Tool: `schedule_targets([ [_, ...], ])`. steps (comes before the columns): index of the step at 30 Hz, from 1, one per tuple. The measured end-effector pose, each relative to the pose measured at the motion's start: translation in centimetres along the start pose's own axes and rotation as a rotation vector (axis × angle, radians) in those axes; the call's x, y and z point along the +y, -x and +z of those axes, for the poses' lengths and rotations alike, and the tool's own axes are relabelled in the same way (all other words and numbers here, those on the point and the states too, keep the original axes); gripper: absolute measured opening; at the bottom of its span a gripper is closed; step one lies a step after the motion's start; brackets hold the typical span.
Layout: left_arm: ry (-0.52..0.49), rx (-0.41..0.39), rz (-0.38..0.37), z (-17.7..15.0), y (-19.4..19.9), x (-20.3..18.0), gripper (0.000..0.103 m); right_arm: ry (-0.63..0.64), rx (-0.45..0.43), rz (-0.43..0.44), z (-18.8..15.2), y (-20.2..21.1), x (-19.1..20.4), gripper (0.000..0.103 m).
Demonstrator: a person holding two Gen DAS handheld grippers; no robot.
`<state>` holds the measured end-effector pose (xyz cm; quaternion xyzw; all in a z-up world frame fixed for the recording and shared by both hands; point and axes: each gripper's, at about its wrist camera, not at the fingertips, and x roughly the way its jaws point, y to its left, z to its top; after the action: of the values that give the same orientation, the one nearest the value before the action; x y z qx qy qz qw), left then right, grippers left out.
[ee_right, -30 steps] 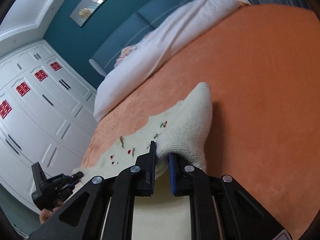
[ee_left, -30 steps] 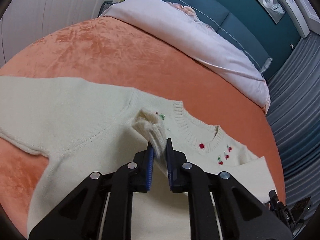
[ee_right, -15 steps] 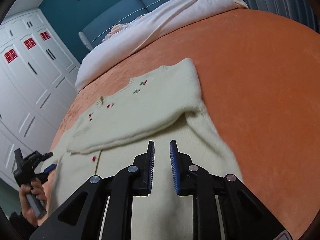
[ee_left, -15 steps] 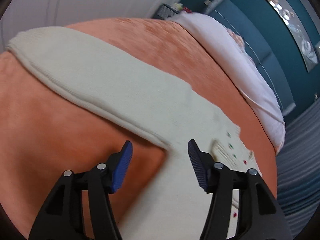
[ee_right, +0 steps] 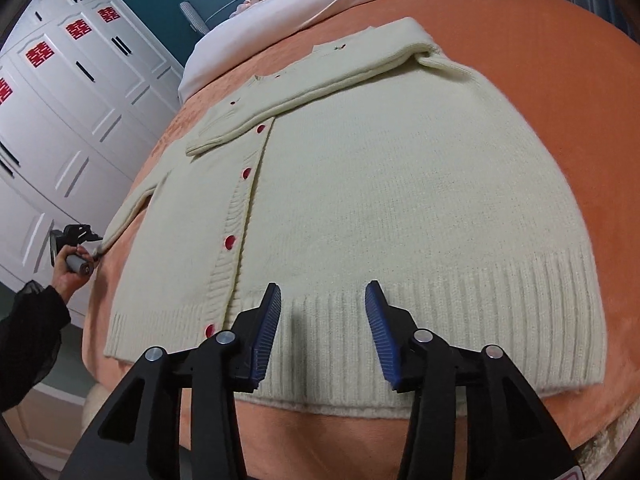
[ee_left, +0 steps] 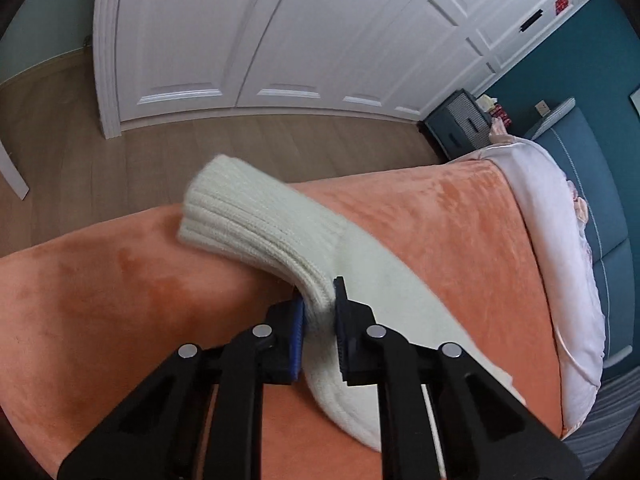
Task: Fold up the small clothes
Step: 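Grasp the other sleeve cuff with the left tool and lift it, then lay the held sleeve across the cardigan body and open the left tool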
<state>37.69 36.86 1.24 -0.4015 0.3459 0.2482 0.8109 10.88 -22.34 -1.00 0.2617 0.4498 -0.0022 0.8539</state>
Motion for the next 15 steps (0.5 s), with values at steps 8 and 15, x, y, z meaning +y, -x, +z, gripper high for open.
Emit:
schedule_targets([
  [8,-0.484,-0.117,-0.503,-8.2,15.3,-22.4,0.011,-0.066,-0.028,0.026,1.0,0.5,-1.5,0.047],
  [15,-0.794,0.206,-0.65,-30.2,16.4,-33.0,0.063,-0.123,-0.091,0.022,1.2,2.7,-4.0,0.047],
])
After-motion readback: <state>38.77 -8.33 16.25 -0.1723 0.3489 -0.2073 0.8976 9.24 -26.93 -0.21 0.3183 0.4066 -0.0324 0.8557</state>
